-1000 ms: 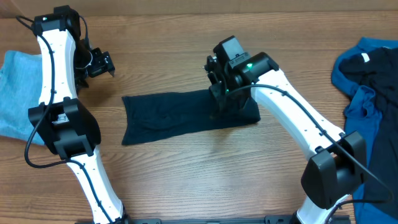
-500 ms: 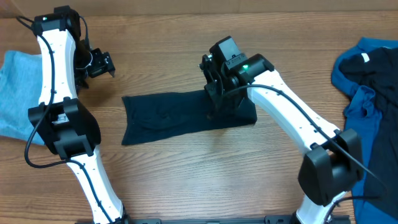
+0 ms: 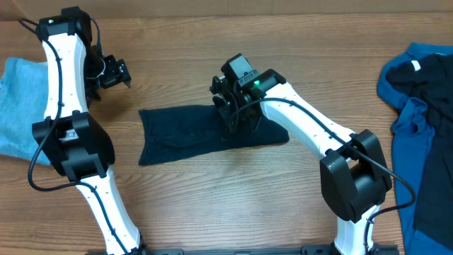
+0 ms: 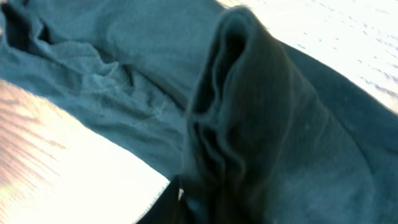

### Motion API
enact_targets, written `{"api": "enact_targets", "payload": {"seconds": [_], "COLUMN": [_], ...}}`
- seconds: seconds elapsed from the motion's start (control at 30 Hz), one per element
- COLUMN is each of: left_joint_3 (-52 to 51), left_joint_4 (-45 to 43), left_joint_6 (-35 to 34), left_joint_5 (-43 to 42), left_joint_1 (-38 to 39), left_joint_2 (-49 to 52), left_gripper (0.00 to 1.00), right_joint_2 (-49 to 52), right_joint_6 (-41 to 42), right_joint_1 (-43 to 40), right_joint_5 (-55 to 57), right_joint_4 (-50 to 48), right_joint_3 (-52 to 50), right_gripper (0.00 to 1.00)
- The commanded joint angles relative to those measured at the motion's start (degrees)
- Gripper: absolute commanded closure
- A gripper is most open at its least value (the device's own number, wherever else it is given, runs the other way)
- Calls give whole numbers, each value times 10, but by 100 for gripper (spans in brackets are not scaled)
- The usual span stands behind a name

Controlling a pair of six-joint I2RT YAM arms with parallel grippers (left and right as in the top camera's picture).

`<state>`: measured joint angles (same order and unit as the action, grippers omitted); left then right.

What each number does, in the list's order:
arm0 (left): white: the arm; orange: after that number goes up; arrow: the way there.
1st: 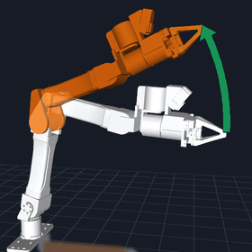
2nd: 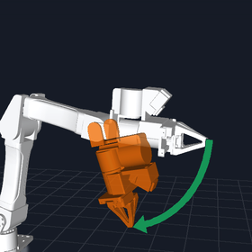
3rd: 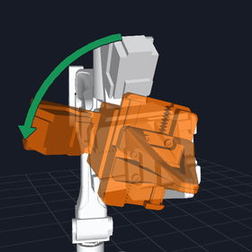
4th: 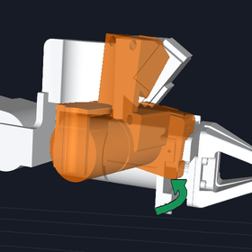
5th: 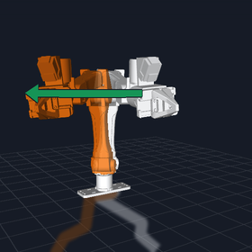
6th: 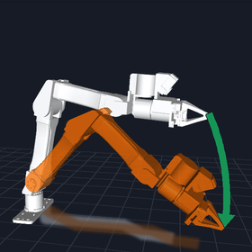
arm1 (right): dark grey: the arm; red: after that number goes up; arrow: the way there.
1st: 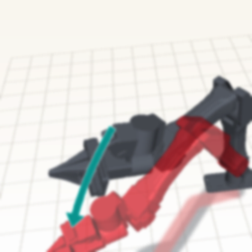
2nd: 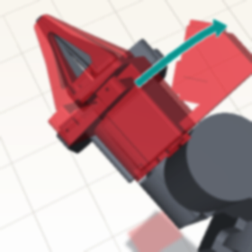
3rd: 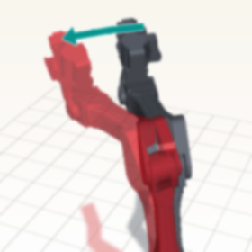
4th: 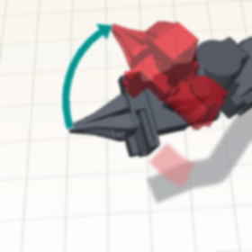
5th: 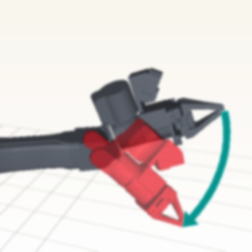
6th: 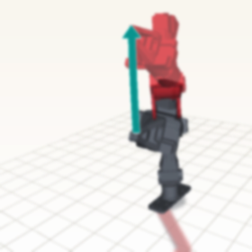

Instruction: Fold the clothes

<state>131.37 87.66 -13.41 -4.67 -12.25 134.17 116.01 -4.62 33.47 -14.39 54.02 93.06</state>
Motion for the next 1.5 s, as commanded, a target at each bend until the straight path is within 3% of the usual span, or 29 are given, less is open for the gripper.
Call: {"api": "enact_targets", "payload": {"seconds": [0.0,0.13,0.27,0.5,0.8,0.83,0.9,0.97,1.23,1.47], "left_joint_3": [11,11,11,11,11,11,11,11,11,11], "left_joint_4": [1,0,4,4,17,17,16,17,16,16], "left_joint_6": [-5,-3,-3,-3,-3,-3,-3,-1,1,1], "left_joint_5": [2,1,2,2,2,2,2,2,2,2], "left_joint_1": [0,1,14,34,34,34,34,34,34,34], "left_joint_2": [-4,-4,-4,-3,-4,-4,-3,-3,-3,-3], "left_gripper": [11,11,12,11,11,11,12,24,21,18], "right_joint_2": [1,0,1,1,1,1,0,-2,-13,-15], "right_joint_6": [-3,-3,3,3,29,31,33,33,-33,-29], "right_joint_1": [2,-11,-56,-151,-172,-172,-175,-192,-319,-271], "right_joint_5": [-7,-5,97,106,83,83,83,89,99,96], "right_joint_4": [-2,-3,20,37,-101,-111,-115,-95,9,126], "right_joint_3": [-1,3,3,-6,-169,-177,-172,-148,-26,136], "right_gripper": [36,30,31,34,36,39,79,96,96,96]}}
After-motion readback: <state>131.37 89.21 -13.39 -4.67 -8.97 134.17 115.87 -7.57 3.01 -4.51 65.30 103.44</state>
